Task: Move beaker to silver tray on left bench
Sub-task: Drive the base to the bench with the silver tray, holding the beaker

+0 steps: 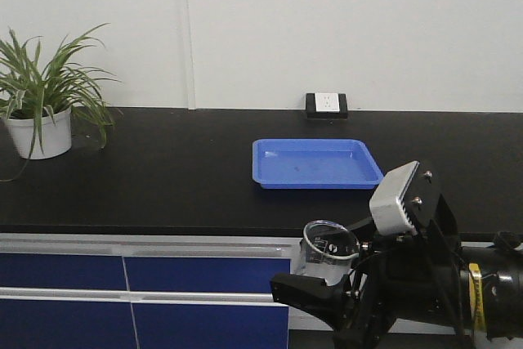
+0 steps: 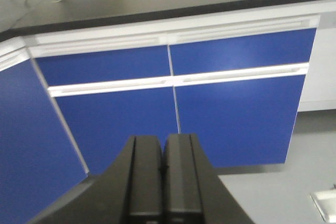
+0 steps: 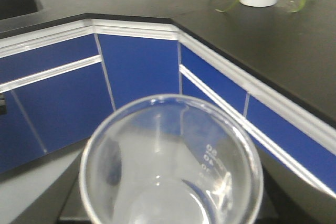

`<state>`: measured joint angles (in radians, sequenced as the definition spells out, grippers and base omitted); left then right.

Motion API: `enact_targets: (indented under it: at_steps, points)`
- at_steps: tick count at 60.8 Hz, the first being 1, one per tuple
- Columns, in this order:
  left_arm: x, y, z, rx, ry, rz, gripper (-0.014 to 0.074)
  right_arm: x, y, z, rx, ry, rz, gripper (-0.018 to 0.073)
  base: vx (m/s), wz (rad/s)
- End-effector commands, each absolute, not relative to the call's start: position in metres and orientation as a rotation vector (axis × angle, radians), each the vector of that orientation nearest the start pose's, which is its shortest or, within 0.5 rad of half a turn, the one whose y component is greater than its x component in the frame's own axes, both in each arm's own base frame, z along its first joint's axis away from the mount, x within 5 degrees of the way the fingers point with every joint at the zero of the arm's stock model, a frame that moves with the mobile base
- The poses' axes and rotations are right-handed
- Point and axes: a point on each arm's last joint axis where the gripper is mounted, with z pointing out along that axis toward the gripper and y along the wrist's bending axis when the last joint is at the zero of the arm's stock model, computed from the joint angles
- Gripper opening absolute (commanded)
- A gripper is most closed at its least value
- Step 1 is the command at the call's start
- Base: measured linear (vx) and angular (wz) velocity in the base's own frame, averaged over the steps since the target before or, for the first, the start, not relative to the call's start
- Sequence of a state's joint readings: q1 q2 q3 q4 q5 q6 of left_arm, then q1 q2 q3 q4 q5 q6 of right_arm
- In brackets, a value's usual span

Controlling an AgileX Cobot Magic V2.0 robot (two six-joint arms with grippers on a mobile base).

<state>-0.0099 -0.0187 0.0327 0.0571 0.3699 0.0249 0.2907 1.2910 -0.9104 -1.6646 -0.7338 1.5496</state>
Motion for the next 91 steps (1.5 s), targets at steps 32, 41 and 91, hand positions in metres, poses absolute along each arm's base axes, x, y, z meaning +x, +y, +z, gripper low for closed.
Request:
enact_targets:
  at_steps: [32, 41, 91]
  points:
    - [0.0542, 0.0006, 0.1702, 0.071, 1.805, 0.057, 0.0001, 0.2355, 0.1341, 0.3488, -0.844, 1.646, 0.828, -0.0011, -0.23, 0.4]
    - [0.0542, 0.0006, 0.1702, 0.071, 1.805, 0.057, 0.0001, 0.2355, 0.1341, 0.3488, -0.844, 1.646, 0.828, -0.0011, -0.14, 0.78]
    - [0.0542, 0.0006, 0.1702, 0.071, 1.805, 0.057, 0.0001, 0.2355, 0.1341, 0.3488, -0.843, 1.646, 0.828, -0.0011, -0.05, 0.86]
